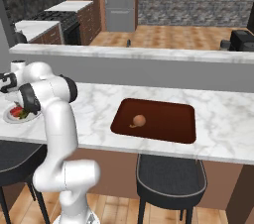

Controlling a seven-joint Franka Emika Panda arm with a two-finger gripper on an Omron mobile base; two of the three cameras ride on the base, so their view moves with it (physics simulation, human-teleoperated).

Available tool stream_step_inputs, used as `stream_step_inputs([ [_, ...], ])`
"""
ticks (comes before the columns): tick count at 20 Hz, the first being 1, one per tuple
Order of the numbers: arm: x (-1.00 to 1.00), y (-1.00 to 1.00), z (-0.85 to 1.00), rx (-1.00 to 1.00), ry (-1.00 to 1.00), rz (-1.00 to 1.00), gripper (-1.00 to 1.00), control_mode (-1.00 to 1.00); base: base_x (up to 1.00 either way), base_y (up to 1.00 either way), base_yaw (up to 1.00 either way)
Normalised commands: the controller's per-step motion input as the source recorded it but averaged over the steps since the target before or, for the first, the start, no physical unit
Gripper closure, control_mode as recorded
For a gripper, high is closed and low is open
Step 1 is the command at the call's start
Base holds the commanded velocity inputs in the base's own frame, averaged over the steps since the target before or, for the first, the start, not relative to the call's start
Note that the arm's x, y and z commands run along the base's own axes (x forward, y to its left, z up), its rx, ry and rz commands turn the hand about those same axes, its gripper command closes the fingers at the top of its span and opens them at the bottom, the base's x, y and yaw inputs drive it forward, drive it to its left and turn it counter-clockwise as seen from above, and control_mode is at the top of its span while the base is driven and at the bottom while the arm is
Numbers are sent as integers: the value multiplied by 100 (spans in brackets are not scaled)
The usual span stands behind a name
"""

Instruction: Create a steak meal by picking up the steak and asparagus from the tray and placing them on the plate. Leave the onion on the tray.

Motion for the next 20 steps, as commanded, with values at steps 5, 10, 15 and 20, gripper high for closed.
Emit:
stream_step_inputs([
  [5,-40,-56,0,0,-10,0,-100,-100,0,0,0],
  [10,-65,-62,36,2,-29,0,-100,-100,0,0,0],
  [15,-82,-72,72,8,-40,0,-100,-100,0,0,0],
  [20,-72,-77,80,11,-37,1,-100,-100,0,0,0],
])
